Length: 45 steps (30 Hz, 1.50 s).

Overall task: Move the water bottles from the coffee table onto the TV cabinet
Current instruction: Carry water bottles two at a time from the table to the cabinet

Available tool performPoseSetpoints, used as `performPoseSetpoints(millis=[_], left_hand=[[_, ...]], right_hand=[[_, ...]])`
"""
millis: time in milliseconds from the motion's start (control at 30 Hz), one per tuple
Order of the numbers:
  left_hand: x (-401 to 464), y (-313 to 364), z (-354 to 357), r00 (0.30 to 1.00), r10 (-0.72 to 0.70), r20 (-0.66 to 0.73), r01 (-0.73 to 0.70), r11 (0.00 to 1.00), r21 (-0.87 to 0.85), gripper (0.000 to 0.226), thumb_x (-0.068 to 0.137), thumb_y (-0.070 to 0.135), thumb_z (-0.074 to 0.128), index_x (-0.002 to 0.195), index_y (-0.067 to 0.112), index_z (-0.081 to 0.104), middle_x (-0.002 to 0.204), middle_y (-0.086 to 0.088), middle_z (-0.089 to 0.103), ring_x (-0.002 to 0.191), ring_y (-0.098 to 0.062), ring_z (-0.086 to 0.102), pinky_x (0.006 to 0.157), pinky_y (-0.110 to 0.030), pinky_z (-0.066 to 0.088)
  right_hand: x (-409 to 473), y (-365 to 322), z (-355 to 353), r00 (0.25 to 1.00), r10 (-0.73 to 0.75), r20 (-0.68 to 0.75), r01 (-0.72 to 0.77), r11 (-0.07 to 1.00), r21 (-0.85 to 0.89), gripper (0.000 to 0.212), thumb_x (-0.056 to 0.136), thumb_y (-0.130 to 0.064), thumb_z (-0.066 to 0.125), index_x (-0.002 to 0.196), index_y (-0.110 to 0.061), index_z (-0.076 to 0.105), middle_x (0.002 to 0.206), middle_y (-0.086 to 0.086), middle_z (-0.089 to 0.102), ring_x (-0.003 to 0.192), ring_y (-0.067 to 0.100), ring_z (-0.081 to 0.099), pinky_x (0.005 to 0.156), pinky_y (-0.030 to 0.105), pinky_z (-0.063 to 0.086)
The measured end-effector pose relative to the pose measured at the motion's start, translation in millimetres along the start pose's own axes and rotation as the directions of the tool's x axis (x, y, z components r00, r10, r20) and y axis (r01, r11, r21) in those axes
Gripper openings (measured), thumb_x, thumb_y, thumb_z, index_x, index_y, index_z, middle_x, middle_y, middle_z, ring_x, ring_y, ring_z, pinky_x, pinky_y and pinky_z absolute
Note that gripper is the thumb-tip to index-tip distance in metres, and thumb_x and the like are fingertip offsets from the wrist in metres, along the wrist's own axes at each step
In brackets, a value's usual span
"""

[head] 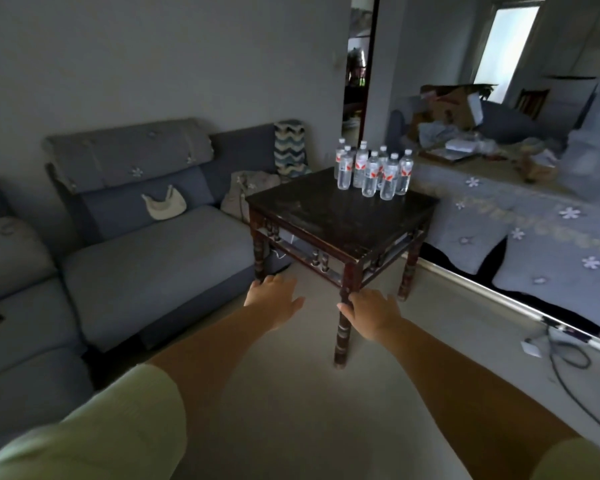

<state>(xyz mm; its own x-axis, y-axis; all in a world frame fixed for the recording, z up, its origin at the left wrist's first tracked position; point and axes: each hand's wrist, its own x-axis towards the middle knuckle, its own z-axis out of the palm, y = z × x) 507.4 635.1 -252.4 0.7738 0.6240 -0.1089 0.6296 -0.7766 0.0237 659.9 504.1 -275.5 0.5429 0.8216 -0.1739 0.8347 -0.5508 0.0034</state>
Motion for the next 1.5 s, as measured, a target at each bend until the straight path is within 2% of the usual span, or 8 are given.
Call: performPoseSetpoints(millis=[133, 233, 467, 733, 933, 1167, 1333, 1500], left_hand=[[46, -29, -10, 0.999, -0.018, -0.031, 0.018, 1.0, -0.005, 0.052, 0.099, 0.046, 0.036, 0.142, 0.017, 0.038, 0.142, -0.011, 0.043, 0.131, -0.031, 0.041, 0.108, -0.045, 0.033], [81, -47, -11, 0.999, -0.028, -0.02, 0.028, 0.999, -0.02, 0.051, 0.099, 0.045, 0.035, 0.142, 0.017, 0.037, 0.141, -0.01, 0.043, 0.13, -0.031, 0.041, 0.106, -0.044, 0.033], [191, -86, -19, 0.998, -0.021, -0.061, 0.018, 0.999, -0.037, 0.048, 0.1, 0.044, 0.035, 0.14, 0.018, 0.04, 0.14, -0.011, 0.045, 0.128, -0.03, 0.043, 0.104, -0.043, 0.035], [322, -126, -39, 0.996, -0.053, -0.071, 0.043, 0.991, -0.13, 0.043, 0.099, 0.043, 0.037, 0.133, 0.02, 0.046, 0.137, -0.009, 0.048, 0.126, -0.029, 0.046, 0.103, -0.043, 0.038], [398, -166, -38, 0.999, -0.042, -0.028, 0.038, 0.992, -0.119, 0.046, 0.099, 0.046, 0.036, 0.136, 0.02, 0.044, 0.136, -0.01, 0.048, 0.126, -0.03, 0.046, 0.104, -0.042, 0.039], [518, -231, -44, 0.997, 0.072, 0.032, -0.068, 0.993, -0.096, 0.05, 0.099, 0.048, 0.035, 0.138, 0.017, 0.04, 0.138, -0.011, 0.045, 0.128, -0.031, 0.042, 0.107, -0.046, 0.037], [596, -273, -59, 0.983, 0.175, 0.057, -0.175, 0.984, 0.006, 0.051, 0.1, 0.049, 0.032, 0.139, 0.017, 0.038, 0.137, -0.012, 0.045, 0.126, -0.031, 0.043, 0.103, -0.044, 0.038], [658, -276, -58, 0.966, 0.255, 0.045, -0.255, 0.967, -0.014, 0.052, 0.099, 0.049, 0.034, 0.14, 0.016, 0.038, 0.138, -0.012, 0.046, 0.127, -0.03, 0.044, 0.104, -0.045, 0.04]], right_hand=[[54, -13, -14, 1.0, 0.009, -0.021, -0.009, 1.0, 0.0, 0.056, 0.099, -0.053, 0.025, 0.133, -0.014, 0.048, 0.13, 0.01, 0.054, 0.124, 0.026, 0.048, 0.105, 0.045, 0.035], [96, -24, -20, 0.999, -0.026, -0.038, 0.025, 0.999, -0.041, 0.058, 0.098, -0.055, 0.024, 0.127, -0.014, 0.054, 0.12, 0.01, 0.059, 0.116, 0.026, 0.054, 0.099, 0.042, 0.041], [215, -41, -38, 0.995, -0.08, -0.058, 0.079, 0.997, -0.015, 0.053, 0.1, -0.052, 0.025, 0.13, -0.016, 0.05, 0.133, 0.011, 0.053, 0.127, 0.028, 0.047, 0.108, 0.05, 0.033], [368, -34, -68, 0.997, -0.053, 0.056, 0.053, 0.999, -0.012, 0.056, 0.099, -0.055, 0.02, 0.131, -0.017, 0.046, 0.133, 0.011, 0.049, 0.125, 0.028, 0.045, 0.107, 0.053, 0.032], [444, -47, -77, 0.994, -0.046, 0.098, 0.046, 0.999, 0.002, 0.056, 0.1, -0.054, 0.02, 0.134, -0.017, 0.044, 0.137, 0.011, 0.046, 0.129, 0.03, 0.042, 0.109, 0.054, 0.03], [557, -74, -86, 0.992, 0.043, 0.119, -0.053, 0.996, 0.074, 0.057, 0.1, -0.053, 0.021, 0.137, -0.016, 0.044, 0.14, 0.012, 0.044, 0.13, 0.03, 0.041, 0.109, 0.054, 0.031], [622, -93, -97, 0.985, 0.133, 0.114, -0.149, 0.977, 0.15, 0.057, 0.099, -0.055, 0.022, 0.135, -0.016, 0.045, 0.138, 0.011, 0.046, 0.127, 0.03, 0.043, 0.108, 0.053, 0.032], [656, -80, -100, 0.972, 0.212, 0.104, -0.23, 0.949, 0.216, 0.054, 0.099, -0.054, 0.025, 0.131, -0.017, 0.048, 0.135, 0.01, 0.048, 0.125, 0.03, 0.046, 0.107, 0.052, 0.034]])
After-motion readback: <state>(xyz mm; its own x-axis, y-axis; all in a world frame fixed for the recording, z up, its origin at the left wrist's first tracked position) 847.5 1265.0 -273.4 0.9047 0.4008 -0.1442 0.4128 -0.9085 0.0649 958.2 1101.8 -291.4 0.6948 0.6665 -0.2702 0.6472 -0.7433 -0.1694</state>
